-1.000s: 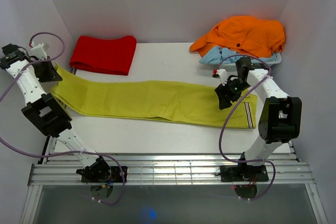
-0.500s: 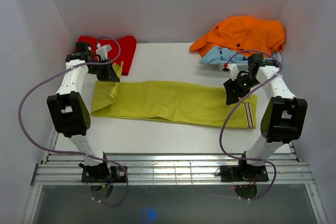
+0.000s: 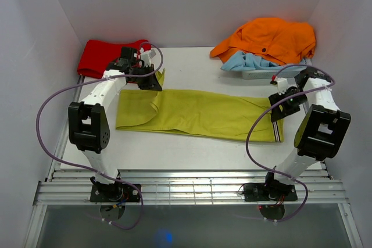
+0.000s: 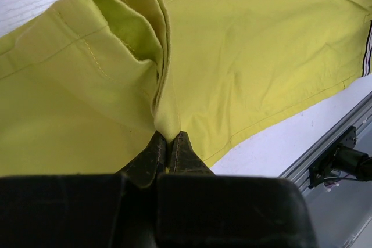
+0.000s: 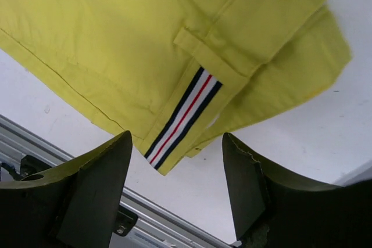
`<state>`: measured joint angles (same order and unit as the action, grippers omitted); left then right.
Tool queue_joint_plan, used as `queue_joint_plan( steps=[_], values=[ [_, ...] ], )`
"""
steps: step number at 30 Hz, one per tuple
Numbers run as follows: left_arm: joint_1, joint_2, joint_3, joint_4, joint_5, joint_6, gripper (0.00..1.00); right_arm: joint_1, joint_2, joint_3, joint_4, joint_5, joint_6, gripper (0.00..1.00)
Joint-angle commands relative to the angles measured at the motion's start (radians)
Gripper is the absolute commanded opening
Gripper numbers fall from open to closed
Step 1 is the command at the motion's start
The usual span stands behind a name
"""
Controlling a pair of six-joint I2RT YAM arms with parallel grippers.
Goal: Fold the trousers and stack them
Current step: Fold the trousers
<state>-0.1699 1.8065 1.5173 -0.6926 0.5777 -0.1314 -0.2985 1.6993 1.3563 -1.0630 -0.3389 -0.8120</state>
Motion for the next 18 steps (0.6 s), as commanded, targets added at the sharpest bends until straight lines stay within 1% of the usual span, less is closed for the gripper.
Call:
queue_joint_plan(
  steps=[1, 5, 9, 14, 18],
  values=[
    [-0.039, -0.046, -0.006, 0.070, -0.030, -0.077, 0.00, 0.007, 0.032, -0.074, 0.009, 0.018, 0.011, 0.69],
    [-0.095, 0.017, -0.020, 0.090, -0.042, -0.116, 0.00, 0.009, 0.057, -0.082, 0.027, -0.026, 0.037, 0.68],
    [-0.146, 0.051, -0.035, 0.140, -0.062, -0.146, 0.00, 0.009, 0.071, -0.077, 0.028, -0.028, 0.039, 0.68],
    [-0.204, 0.100, -0.055, 0.163, -0.090, -0.163, 0.00, 0.009, 0.076, -0.072, 0.026, -0.029, 0.039, 0.67],
    [-0.230, 0.132, -0.088, 0.183, -0.105, -0.166, 0.00, 0.009, 0.074, -0.059, 0.017, -0.037, 0.040, 0.67]
  ],
)
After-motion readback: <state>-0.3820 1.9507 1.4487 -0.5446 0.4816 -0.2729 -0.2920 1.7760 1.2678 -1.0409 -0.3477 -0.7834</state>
